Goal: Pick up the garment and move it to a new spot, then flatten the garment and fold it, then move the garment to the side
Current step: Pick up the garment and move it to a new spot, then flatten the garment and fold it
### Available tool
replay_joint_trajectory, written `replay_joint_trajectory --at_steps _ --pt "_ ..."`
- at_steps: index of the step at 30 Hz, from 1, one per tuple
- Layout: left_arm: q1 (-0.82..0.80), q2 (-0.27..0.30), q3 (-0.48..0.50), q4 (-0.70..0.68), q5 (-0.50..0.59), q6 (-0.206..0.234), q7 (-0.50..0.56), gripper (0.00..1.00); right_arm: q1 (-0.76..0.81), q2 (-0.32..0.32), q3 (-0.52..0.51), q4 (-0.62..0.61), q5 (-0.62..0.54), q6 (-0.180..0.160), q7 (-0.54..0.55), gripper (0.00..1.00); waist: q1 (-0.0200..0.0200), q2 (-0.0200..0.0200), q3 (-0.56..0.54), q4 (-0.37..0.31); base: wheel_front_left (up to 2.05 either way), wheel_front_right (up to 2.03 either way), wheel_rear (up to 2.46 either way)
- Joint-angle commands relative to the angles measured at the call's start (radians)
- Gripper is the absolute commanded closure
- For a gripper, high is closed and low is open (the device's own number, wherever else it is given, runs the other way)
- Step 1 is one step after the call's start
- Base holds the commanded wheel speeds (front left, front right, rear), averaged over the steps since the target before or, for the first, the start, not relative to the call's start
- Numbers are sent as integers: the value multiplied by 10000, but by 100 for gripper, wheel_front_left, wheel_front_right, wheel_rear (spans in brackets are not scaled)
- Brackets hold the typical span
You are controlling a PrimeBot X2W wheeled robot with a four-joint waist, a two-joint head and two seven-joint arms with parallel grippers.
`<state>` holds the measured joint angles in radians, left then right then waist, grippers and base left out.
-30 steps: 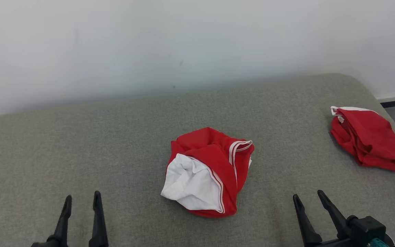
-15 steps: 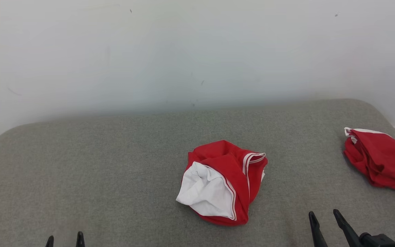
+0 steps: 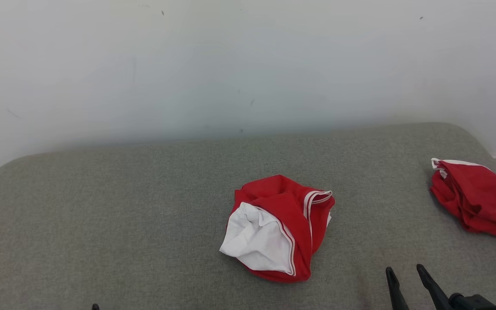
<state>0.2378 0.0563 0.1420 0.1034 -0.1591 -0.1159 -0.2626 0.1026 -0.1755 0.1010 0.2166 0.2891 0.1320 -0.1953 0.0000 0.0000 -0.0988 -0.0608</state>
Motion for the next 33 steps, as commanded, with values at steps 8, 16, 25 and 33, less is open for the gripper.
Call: replay_joint_trajectory --at_steps 8,16,25,33 --pt "-163 -56 -36 100 98 -100 -29 0 -131 81 45 10 -7 -23 -77 0 0 0 110 -39 0 0 0" --pt "-260 -62 -40 100 184 -140 -29 0 -234 31 126 40 28 -23 -62 0 0 0 167 2 0 0 0" --pt "-329 -66 -206 122 26 -154 -29 0 -918 -121 892 -55 143 -23 456 0 0 0 346 153 0 0 0" --pt "-479 -64 -510 132 -32 -127 -29 0 -2408 -41 1268 591 658 -23 1890 0 0 0 666 450 0 0 0"
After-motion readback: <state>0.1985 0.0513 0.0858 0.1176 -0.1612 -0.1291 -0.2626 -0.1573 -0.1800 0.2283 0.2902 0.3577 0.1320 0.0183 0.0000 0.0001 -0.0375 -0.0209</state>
